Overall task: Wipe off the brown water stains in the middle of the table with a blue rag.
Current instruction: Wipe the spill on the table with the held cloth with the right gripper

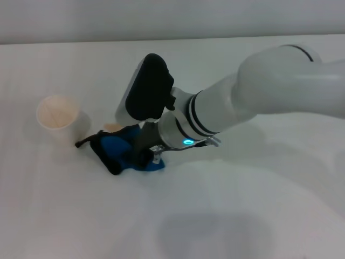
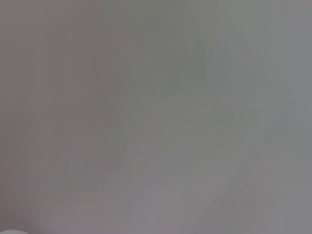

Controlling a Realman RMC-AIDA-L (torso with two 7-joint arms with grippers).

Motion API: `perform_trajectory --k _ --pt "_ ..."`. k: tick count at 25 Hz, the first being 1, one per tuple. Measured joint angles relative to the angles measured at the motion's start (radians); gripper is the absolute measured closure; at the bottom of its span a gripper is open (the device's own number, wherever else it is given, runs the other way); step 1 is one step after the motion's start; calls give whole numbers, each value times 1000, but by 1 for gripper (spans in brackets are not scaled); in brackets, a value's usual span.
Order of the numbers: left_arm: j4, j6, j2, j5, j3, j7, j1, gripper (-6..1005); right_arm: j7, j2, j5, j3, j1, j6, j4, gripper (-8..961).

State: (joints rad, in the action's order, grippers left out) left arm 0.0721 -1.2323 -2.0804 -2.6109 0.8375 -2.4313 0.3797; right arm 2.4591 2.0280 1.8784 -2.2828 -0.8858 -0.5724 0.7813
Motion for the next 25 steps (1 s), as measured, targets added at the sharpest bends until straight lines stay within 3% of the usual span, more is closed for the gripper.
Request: perform_trajectory --k 8,25 --pt "0 0 0 0 0 0 0 117 0 0 -21 -31 9 134 -10 841" --pt "0 -1 -1 0 0 0 1 119 0 0 -23 -17 9 290 -189 842"
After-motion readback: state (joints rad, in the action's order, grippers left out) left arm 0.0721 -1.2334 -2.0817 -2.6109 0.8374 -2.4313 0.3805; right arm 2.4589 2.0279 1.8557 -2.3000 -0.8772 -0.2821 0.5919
